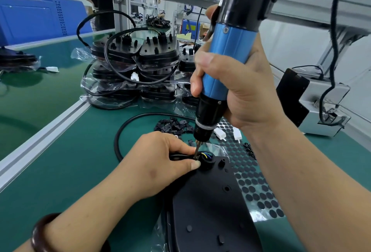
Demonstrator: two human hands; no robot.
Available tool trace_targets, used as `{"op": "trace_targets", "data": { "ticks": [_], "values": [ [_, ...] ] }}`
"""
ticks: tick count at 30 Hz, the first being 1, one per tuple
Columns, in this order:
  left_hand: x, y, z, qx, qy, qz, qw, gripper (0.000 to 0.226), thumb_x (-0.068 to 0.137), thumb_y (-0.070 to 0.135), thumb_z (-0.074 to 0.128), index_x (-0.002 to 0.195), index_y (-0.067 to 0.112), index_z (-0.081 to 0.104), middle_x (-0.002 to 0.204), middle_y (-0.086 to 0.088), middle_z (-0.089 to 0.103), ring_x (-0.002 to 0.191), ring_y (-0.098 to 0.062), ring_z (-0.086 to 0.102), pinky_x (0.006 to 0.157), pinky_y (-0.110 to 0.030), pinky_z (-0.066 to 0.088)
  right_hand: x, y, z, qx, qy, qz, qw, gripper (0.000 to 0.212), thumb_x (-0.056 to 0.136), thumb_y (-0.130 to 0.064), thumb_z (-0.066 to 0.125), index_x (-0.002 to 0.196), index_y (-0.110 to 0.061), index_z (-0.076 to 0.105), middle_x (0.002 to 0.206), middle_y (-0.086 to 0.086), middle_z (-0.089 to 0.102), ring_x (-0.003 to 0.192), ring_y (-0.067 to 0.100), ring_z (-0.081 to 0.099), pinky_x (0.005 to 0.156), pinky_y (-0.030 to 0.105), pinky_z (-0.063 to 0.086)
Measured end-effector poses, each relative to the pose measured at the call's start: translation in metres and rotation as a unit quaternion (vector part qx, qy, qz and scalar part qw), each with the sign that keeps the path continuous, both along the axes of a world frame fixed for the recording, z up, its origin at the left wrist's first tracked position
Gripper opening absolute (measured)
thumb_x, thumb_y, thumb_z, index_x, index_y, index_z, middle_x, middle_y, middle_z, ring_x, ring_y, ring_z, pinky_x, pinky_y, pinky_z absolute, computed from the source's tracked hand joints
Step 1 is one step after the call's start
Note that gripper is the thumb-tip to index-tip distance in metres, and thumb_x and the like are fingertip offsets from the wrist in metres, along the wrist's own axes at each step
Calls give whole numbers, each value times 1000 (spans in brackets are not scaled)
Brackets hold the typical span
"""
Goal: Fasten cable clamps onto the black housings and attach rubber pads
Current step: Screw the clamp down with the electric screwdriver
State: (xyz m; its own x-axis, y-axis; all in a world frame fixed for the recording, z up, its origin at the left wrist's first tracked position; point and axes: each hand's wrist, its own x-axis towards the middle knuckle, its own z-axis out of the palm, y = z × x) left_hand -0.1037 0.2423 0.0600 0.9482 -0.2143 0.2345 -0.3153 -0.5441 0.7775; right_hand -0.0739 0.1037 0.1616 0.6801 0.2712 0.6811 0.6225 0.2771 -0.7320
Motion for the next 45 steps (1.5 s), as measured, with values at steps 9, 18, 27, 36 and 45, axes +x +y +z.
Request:
{"op": "trace_targets", "data": {
  "ticks": [9,18,27,36,45],
  "values": [
    [0,-1,1,8,-6,-3,1000,21,68,38,82,86,40,72,84,28,65,85,20,56,70,6,34,5,0,-1,5,5,40,999,55,78,8,56,128,0,37,67,3,53,44,22,51,52,30,46],
    [0,0,2,3,1,-1,1000,19,67,37,83,82,42,73,76,32,65,78,16,58,65,4,34,7,-2,-1,10,9,50,999,50,77,9,57,122,-2,38,66,3,54,43,21,50,53,29,45],
    [-1,0,2,5,8,-2,1000,18,66,39,82,78,45,70,80,30,66,81,17,57,68,4,36,9,-4,-5,3,20,73,997,31,69,-4,60,96,-8,45,64,1,55,45,23,52,54,25,44],
    [0,2,2,17,7,-18,1000,21,66,41,82,77,52,68,87,28,65,85,14,58,73,1,38,11,-7,-5,-3,17,84,996,24,71,-1,57,91,-11,48,65,-1,56,47,21,54,55,24,45],
    [0,3,3,26,16,-32,999,20,67,41,81,73,54,67,88,29,65,86,13,59,75,0,40,13,-6,-5,7,38,119,992,35,68,-2,58,102,-5,47,63,1,53,45,21,50,53,28,44]
  ]
}}
